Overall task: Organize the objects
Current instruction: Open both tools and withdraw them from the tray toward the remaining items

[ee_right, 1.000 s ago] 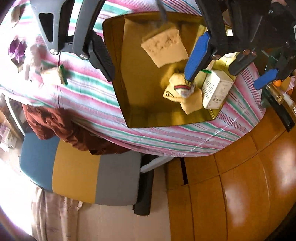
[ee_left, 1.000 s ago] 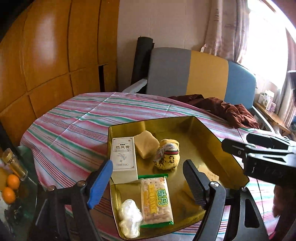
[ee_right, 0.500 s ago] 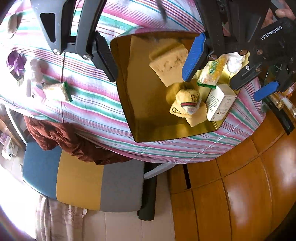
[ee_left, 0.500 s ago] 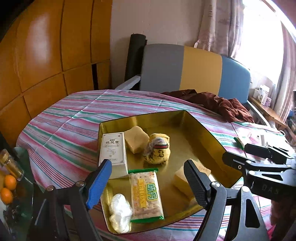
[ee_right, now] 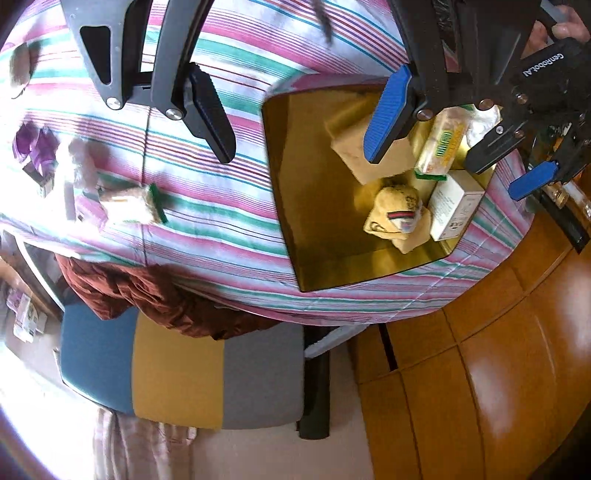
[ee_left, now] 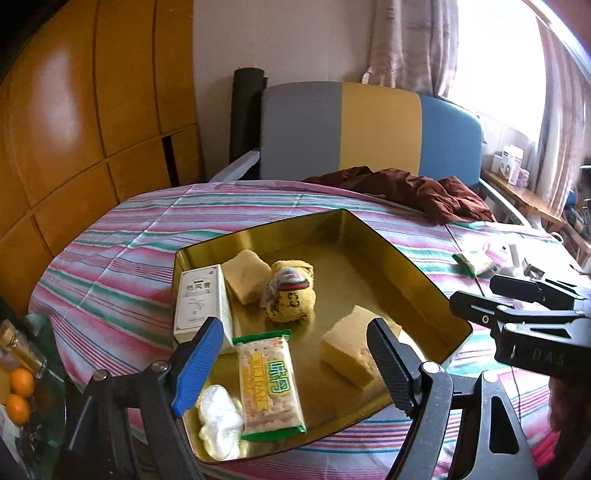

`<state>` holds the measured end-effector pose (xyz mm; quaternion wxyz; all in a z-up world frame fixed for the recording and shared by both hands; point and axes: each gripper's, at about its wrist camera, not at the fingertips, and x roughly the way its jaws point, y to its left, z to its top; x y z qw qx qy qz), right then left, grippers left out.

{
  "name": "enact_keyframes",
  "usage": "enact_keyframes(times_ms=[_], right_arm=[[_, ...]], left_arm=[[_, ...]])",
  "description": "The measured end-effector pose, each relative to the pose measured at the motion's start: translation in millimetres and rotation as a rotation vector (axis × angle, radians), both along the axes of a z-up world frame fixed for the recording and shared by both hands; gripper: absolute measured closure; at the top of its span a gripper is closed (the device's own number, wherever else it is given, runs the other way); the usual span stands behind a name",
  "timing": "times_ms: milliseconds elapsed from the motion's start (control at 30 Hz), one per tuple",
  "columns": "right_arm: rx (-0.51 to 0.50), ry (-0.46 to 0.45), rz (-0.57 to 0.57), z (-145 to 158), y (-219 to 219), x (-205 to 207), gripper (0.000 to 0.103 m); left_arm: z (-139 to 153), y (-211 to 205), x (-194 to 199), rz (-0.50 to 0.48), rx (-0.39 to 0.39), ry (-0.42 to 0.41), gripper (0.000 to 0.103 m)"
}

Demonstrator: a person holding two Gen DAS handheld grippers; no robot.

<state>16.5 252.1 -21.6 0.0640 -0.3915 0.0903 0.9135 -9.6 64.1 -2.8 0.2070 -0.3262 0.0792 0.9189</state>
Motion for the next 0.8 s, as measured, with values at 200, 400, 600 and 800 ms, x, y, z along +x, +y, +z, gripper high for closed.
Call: enact_keyframes(times_ms=[200,400,600,800], right_arm=[[-0.022,-0.007,-0.08,-5.7,31.0,14.1,0.03],[-0.022,-0.041,-0.161,-11.1,67.5,31.6,0.03],[-0.033,-0.084,-0.252,-15.8,110.7,57.2,0.03],[-0.084,-0.121,-0.372,-14.4,161.4,86.2,0.03]], left_arm=[[-0.5,14.8,5.0,-0.044,-0.024,0.003,0.023],[0.3,31.5,8.6,-0.086,-0.041,0.005,0.023],[-0.4,46.4,11.7,-0.126,-0.053,0.002,0.022],[-0.6,62.1,14.2,-0.169,-0.053,-0.005,0.022]])
